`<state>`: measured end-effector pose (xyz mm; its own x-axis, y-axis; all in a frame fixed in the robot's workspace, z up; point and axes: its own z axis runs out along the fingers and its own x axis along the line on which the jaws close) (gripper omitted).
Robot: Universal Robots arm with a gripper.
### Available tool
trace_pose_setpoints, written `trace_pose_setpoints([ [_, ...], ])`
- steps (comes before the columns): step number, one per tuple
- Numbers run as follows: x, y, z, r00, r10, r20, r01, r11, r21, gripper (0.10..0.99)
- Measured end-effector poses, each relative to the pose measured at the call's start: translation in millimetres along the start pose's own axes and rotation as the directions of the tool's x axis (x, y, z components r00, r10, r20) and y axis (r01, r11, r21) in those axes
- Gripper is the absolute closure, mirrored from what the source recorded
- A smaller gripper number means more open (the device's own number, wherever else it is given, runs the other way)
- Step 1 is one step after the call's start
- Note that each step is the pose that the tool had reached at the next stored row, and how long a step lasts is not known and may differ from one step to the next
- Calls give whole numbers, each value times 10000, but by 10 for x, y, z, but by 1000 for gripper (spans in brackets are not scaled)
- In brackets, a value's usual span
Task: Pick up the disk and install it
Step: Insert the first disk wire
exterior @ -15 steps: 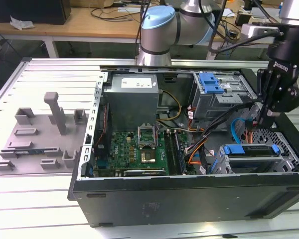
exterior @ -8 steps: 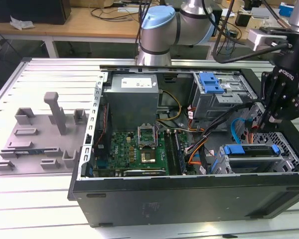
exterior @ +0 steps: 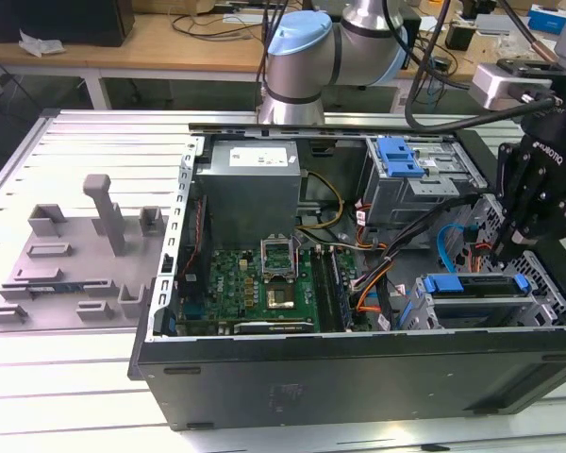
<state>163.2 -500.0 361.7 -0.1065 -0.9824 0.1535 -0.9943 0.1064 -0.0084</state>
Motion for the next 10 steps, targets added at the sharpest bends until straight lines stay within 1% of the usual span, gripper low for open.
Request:
trace_pose_setpoints([
  [6, 20, -3, 3, 10000, -45, 0, 45, 10000, 7, 922],
  [10, 45, -6, 7, 9994, -336, 1, 336, 9994, 52, 922],
])
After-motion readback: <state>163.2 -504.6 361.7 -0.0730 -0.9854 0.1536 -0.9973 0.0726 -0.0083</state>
